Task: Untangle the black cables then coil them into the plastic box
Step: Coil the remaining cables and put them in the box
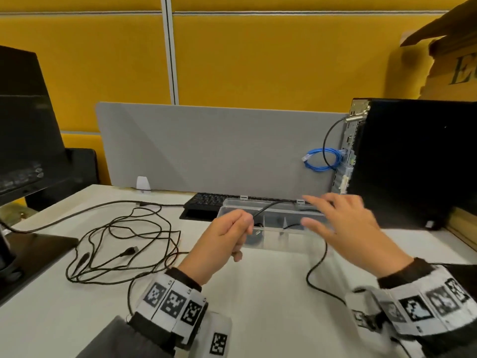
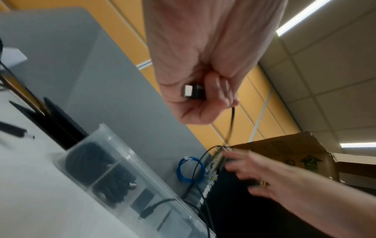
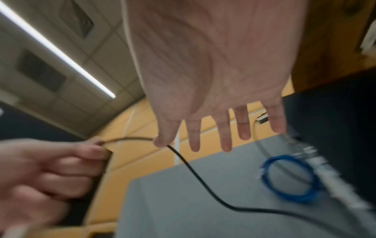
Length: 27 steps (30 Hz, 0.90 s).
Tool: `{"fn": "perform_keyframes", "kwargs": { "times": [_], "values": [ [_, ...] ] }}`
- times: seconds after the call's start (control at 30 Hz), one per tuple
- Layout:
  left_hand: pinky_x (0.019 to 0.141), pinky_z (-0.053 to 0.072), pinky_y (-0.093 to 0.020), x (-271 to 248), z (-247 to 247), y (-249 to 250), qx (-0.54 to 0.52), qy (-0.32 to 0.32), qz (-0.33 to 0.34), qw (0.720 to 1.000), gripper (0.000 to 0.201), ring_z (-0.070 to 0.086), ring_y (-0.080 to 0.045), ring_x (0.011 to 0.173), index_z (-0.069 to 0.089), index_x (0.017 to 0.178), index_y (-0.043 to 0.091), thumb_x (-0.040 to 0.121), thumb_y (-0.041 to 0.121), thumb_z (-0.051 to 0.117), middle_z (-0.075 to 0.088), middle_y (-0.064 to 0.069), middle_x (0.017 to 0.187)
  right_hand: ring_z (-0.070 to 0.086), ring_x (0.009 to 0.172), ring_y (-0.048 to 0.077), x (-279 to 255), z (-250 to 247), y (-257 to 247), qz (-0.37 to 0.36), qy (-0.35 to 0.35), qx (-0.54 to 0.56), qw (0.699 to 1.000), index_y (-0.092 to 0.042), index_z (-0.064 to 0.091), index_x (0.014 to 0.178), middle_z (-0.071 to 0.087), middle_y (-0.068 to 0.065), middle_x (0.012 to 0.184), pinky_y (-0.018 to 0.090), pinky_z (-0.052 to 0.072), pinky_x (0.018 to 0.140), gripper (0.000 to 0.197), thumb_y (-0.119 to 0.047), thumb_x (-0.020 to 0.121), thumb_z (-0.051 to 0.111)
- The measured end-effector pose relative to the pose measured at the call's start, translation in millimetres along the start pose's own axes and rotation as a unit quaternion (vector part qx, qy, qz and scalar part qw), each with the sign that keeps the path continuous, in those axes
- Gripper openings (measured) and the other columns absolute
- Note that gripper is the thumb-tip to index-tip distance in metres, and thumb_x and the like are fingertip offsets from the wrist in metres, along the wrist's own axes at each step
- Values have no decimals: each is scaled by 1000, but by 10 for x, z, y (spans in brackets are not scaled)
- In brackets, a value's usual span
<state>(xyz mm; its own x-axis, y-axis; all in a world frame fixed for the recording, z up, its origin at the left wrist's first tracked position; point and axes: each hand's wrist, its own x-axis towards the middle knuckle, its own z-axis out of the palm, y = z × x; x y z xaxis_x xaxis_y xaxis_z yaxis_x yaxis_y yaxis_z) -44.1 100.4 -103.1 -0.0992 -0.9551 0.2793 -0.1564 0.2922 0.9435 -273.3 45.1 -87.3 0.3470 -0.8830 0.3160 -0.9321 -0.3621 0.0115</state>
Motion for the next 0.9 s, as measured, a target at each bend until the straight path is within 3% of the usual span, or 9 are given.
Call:
{"fn": "perform_keyframes", "kwargs": {
  "times": [0.07,0.2,0.3,0.37,0.5,0.57,0.67,0.77,0.9],
  "values": [
    [44,28,-18,-1,69,5,-62,-8,-2,998,29,23,-7,46,50,74,14,98,24,38,28,10,51,36,122,10,28,-41,-347,-80,-21,135,987,-43,33,135,46,-14,126,37,34,103,53,-61,86,25],
    [44,34,-18,-29,125,9,-263,-34,-8,964,29,20,-7,45,64,88,9,88,30,43,22,6,53,50,73,8,118,70,-556,-119,50,328,936,-25,48,86,52,-8,76,26,38,68,17,-26,99,37],
    [54,51,-24,-28,136,49,-375,-31,2,926,35,40,-7,49,63,110,5,85,22,44,43,3,58,59,76,19,86,169,-566,-101,5,270,958,-23,50,101,62,0,86,38,49,70,18,-27,100,33],
    [75,58,-29,-1,108,35,-406,-2,21,913,38,65,-13,72,58,115,2,84,19,43,68,-4,83,61,84,27,-8,259,-663,-145,-89,150,974,-21,44,117,64,6,97,41,50,73,22,-27,101,29],
    [100,46,-33,32,-1,-106,-336,83,-1,938,30,60,-19,114,57,115,7,94,18,39,65,-8,120,56,95,30,-205,210,-928,-210,-203,90,952,-16,48,115,60,10,104,36,40,71,26,-27,102,29],
    [94,49,-24,24,0,-166,-203,87,-33,975,28,63,-14,108,58,110,9,99,15,34,65,-7,118,56,96,26,-217,61,-953,-216,-153,84,961,-21,53,110,59,4,100,32,36,68,23,-23,101,33],
    [64,52,-17,-25,30,-141,-110,-31,-92,989,29,69,-14,72,60,98,5,100,16,34,70,-11,93,59,97,20,-199,-147,-816,-180,5,94,979,-34,51,107,62,-8,100,30,40,69,17,-29,98,36],
    [45,43,-19,-98,18,-17,-136,-176,-127,967,35,61,-18,46,59,86,2,95,31,41,64,-10,65,58,88,7,-135,-222,-698,-162,50,233,958,-35,56,97,62,-18,89,36,48,77,16,-38,96,40],
    [36,41,-15,-126,-73,71,-309,-135,-174,925,36,54,-13,37,68,67,7,84,34,51,60,-8,57,60,96,2,2,-18,-546,-133,68,295,944,-38,60,106,66,-19,100,33,50,83,24,-40,97,38]
  ]
}}
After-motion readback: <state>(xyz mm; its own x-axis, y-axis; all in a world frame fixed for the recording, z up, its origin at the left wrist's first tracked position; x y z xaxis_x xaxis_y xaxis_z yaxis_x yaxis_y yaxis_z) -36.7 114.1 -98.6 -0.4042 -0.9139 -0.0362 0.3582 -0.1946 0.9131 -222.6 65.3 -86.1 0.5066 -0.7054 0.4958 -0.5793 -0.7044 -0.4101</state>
